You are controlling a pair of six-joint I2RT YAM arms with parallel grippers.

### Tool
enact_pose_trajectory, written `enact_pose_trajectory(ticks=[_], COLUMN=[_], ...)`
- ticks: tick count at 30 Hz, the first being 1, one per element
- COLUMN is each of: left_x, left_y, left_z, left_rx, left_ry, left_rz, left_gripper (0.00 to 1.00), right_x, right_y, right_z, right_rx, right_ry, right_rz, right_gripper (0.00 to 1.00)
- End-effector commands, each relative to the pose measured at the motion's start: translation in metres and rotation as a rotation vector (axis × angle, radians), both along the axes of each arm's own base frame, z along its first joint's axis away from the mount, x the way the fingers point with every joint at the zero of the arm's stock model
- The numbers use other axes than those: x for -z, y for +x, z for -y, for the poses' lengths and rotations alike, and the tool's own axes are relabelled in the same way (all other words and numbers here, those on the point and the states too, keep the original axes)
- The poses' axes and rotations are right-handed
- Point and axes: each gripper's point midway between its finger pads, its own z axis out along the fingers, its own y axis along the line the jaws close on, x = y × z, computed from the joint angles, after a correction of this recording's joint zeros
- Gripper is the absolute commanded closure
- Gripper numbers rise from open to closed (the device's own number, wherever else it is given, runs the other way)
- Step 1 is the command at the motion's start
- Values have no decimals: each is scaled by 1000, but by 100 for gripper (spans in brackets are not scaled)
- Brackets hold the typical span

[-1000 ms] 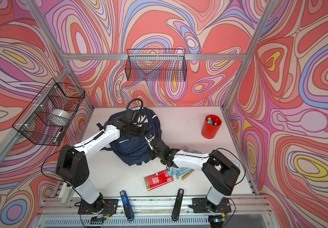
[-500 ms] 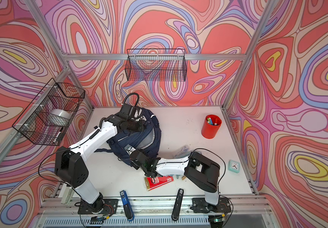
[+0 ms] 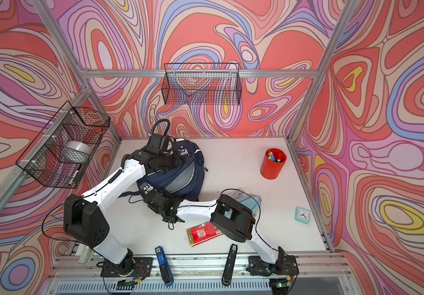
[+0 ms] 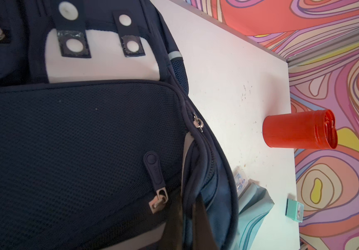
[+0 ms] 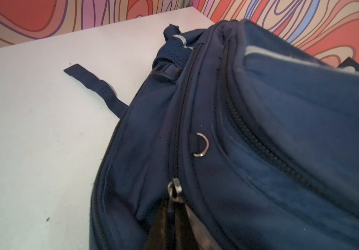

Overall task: Pack books, pencil case, and school supplies into a backpack
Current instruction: Unzip the student bag at the center of the table.

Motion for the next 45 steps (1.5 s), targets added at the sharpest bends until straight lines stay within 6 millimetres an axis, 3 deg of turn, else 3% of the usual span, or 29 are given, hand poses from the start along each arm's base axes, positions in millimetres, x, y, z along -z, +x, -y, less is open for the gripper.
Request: enact_pose_trajectory(ticks=[1, 6, 11, 14, 17, 21, 25, 27, 31, 35, 41, 45], left_x=[-80, -80, -81, -83, -87, -90, -86, -87, -94, -98, -88, -84], left_y=[15, 17, 15, 17, 20, 20, 24, 25, 21, 18, 17, 19], left_z=[21, 10, 1, 1, -14, -25, -26, -23, -24, -30, -26, -23], left_rx=[-8, -30, -39, -67, -150, -224, -296, -303, -340, -367, -393, -373], left_ry=[-220, -264, -270, -395, -369, -356, -434, -456, -473, -465, -485, -473], left_rz=[210, 218, 216, 204, 233, 270, 249, 229, 238, 255, 243, 235], left_gripper=[100, 100, 100, 100, 100, 100, 100, 100, 100, 100, 100, 100], right_x=[9, -5, -7, -7, -9, -21, -33, -29, -8, -6, -2, 5], right_y=[-30, -47, -58, -48, -34, -41, -62, -65, -45, -28, -24, -33], right_z=[-24, -25, -11, -2, 7, 29, 3, -12, -25, -38, -48, -47], right_rx=[-118, -196, -243, -169, -44, 72, 35, 12, 49, 68, 48, 8], right_ry=[15, 80, 98, 62, -29, 61, 22, -13, -79, -35, -4, -6], right_rz=[-47, -86, -71, -35, -9, -124, -108, -80, -18, -50, -86, -123], right_gripper=[100, 100, 100, 100, 100, 100, 100, 100, 100, 100, 100, 100])
